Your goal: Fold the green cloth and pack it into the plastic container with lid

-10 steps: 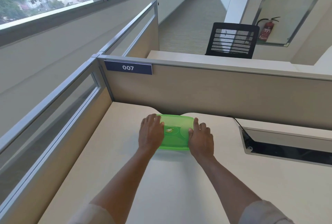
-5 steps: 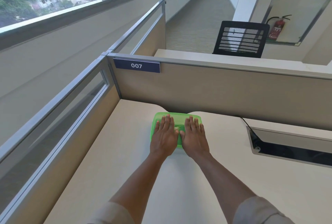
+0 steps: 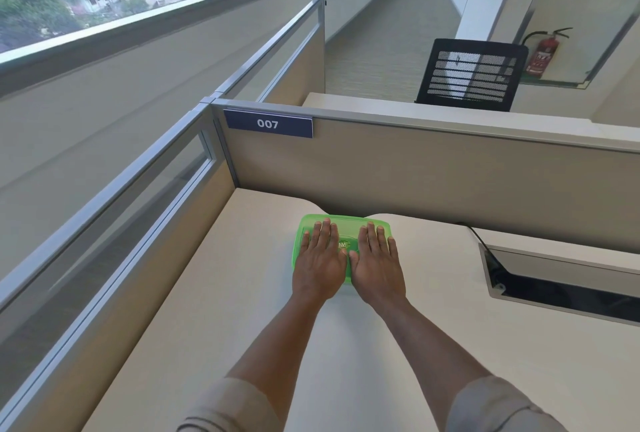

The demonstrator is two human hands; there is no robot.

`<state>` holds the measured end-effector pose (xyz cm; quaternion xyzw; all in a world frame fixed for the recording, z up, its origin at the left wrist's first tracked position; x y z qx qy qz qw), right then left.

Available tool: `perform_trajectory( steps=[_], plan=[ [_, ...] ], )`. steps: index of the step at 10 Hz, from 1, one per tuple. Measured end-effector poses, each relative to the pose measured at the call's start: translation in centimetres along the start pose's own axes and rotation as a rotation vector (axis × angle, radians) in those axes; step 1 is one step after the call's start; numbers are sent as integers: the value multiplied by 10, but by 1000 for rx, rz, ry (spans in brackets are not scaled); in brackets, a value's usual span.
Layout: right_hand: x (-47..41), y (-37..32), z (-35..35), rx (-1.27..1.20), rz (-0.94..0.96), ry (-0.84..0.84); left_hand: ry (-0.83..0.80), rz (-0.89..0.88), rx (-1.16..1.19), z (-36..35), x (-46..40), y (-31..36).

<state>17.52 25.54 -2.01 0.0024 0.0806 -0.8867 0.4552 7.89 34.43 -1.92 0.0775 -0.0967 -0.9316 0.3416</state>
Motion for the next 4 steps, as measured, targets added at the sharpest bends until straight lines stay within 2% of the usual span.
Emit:
perform_trajectory(
  steps=[2, 3, 4],
  plan=[
    [2, 0, 5, -35, 3, -27, -34, 8, -6, 8, 2, 3],
    [0, 0, 14, -79, -15, -24, -5, 27, 21, 17, 2, 6],
    [-2, -1, 40, -115, -12, 82, 110, -14, 18, 37, 0, 16]
  ],
)
Point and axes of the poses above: each hand's wrist, its own x-axis away from the middle knuckle, its own z-axis out of the back of the hand, y = z × x, the point moved 1 cm from there along -x, towards the middle knuckle, and after that the axes turned 1 degree about x, right-handed, at the moved point
